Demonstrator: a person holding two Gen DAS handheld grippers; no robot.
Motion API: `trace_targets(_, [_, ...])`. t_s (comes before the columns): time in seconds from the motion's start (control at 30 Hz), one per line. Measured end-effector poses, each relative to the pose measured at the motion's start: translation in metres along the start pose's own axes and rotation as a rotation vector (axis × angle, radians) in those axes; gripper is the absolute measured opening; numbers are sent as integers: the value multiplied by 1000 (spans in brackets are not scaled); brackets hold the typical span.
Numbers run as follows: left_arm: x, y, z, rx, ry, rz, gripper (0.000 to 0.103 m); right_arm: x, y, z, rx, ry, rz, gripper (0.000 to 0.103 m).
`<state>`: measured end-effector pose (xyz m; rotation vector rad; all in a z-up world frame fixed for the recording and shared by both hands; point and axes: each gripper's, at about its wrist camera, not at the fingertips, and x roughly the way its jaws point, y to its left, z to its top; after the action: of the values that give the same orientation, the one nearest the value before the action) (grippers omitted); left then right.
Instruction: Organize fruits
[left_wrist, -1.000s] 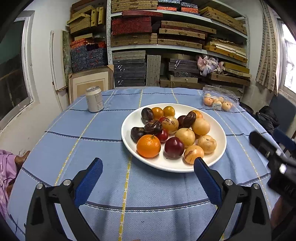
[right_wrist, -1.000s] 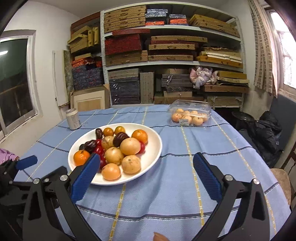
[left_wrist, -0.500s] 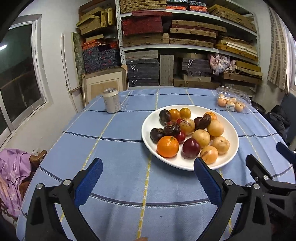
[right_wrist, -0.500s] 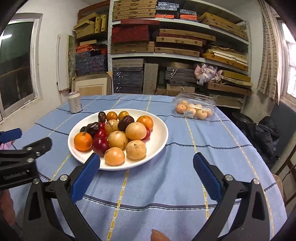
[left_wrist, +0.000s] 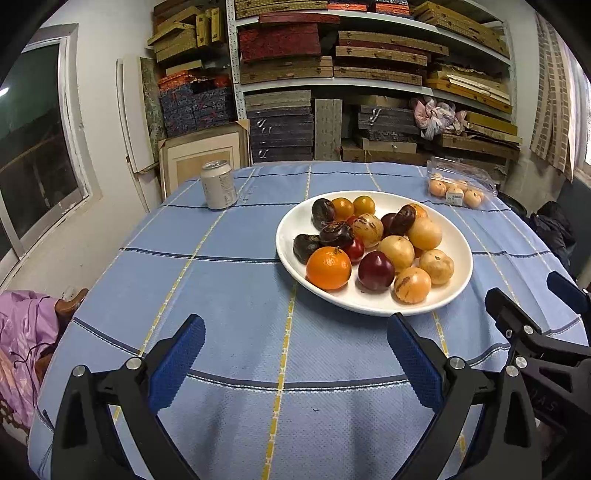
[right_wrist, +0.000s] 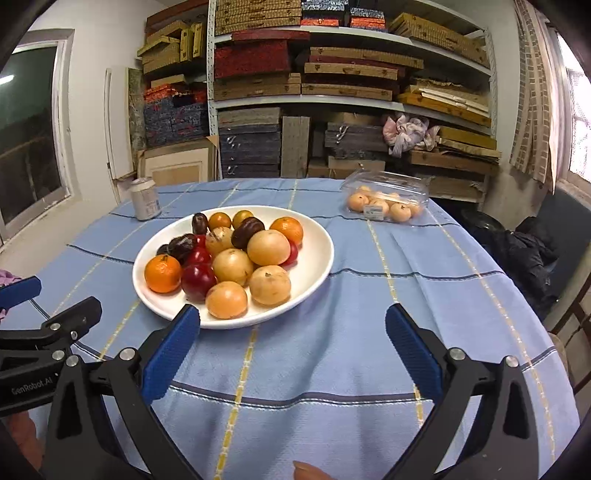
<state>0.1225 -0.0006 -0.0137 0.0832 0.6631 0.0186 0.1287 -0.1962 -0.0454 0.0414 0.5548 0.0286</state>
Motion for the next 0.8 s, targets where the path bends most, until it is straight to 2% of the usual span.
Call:
trace_targets(0.1, [1,0,0,-5,2,-15,99,1,-1,0,8,19,4,99])
trace_targets(0.3, [-3,0,1,-10,-17,-24,99,-6,0,0,3,-7,-5,99])
trace_targets(0.8, [-2,2,1,-14,-18,-15,99,-7,4,-2,-15,-11,-24,99])
